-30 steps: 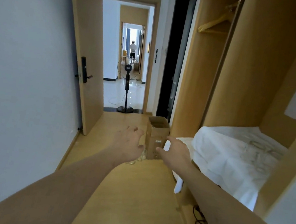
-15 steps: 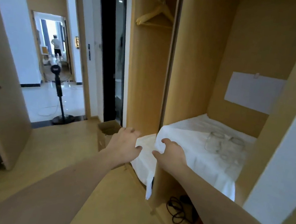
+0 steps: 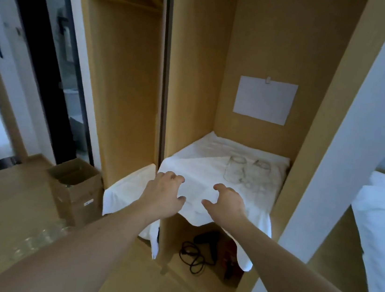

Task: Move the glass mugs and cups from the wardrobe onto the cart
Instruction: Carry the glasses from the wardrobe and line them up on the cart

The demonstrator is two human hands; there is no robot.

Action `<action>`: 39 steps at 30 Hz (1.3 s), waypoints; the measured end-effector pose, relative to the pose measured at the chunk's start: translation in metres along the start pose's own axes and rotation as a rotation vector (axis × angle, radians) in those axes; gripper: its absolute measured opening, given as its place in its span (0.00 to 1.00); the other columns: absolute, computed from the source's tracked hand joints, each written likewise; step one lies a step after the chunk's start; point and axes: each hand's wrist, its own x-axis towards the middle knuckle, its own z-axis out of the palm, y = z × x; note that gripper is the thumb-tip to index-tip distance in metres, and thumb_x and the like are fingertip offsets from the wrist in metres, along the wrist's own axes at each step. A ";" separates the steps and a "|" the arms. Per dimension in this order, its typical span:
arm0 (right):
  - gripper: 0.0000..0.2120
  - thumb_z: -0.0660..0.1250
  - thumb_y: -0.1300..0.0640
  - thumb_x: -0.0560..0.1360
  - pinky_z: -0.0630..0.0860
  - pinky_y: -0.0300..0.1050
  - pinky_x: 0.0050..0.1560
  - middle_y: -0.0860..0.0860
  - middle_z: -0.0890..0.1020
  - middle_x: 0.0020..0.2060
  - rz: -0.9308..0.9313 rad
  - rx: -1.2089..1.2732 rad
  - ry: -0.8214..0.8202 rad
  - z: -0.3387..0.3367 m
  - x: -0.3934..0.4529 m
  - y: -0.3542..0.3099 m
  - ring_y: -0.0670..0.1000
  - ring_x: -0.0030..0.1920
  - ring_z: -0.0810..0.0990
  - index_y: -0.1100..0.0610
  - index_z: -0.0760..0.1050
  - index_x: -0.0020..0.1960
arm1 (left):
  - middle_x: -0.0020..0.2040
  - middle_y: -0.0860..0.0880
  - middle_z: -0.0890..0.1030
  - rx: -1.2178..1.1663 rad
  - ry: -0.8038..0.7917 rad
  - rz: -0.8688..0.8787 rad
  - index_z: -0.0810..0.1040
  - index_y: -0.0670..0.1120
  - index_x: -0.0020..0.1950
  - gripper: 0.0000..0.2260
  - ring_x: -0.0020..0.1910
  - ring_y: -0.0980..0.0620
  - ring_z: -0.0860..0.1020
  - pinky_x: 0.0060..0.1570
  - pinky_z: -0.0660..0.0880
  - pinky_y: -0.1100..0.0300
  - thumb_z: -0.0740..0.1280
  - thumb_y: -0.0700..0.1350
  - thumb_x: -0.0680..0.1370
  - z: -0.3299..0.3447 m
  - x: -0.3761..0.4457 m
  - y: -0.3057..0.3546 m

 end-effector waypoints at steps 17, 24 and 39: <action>0.29 0.68 0.45 0.75 0.79 0.45 0.51 0.53 0.81 0.60 0.172 0.032 0.108 -0.038 0.146 0.074 0.55 0.58 0.81 0.52 0.70 0.74 | 0.71 0.47 0.73 -0.017 -0.006 0.198 0.70 0.47 0.75 0.25 0.71 0.43 0.67 0.67 0.70 0.46 0.67 0.53 0.79 0.032 0.197 0.043; 0.27 0.67 0.43 0.76 0.77 0.50 0.61 0.53 0.79 0.62 0.198 0.008 0.129 -0.044 0.209 0.099 0.57 0.63 0.77 0.52 0.72 0.72 | 0.68 0.46 0.75 -0.048 -0.025 0.202 0.72 0.47 0.74 0.24 0.68 0.42 0.69 0.62 0.73 0.47 0.68 0.52 0.79 0.060 0.264 0.052; 0.31 0.72 0.42 0.73 0.73 0.51 0.65 0.54 0.73 0.67 0.477 -0.156 0.004 -0.035 0.290 0.147 0.57 0.67 0.72 0.51 0.69 0.71 | 0.71 0.43 0.71 -0.016 -0.284 0.436 0.68 0.48 0.76 0.28 0.69 0.41 0.70 0.64 0.74 0.47 0.66 0.56 0.79 0.121 0.390 0.082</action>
